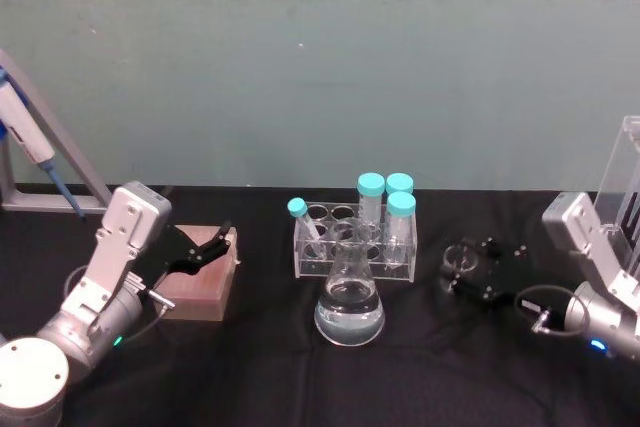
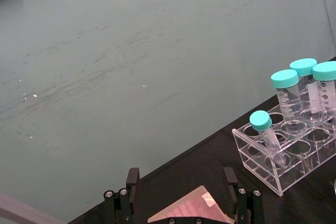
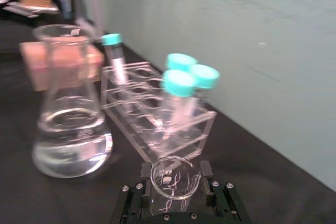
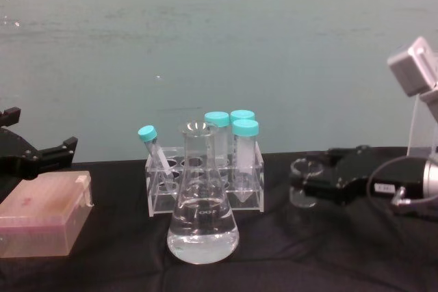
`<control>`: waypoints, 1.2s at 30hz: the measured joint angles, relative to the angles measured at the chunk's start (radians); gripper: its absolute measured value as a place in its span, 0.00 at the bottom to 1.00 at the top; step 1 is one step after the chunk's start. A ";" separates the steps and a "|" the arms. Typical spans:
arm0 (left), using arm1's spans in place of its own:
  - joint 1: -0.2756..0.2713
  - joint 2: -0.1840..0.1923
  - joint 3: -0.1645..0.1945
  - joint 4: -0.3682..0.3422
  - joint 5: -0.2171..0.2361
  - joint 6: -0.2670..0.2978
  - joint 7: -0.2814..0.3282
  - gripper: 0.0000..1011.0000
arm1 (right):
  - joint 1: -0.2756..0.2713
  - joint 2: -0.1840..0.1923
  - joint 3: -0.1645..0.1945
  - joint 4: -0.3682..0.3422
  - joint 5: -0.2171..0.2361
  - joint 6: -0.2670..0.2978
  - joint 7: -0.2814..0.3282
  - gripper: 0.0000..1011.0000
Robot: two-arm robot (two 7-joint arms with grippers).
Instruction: Place the experimental apparatus aside using one hand.
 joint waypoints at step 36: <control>0.000 0.000 0.000 0.000 0.000 0.000 0.000 0.99 | 0.019 -0.090 0.149 0.054 -0.132 0.109 -0.388 0.54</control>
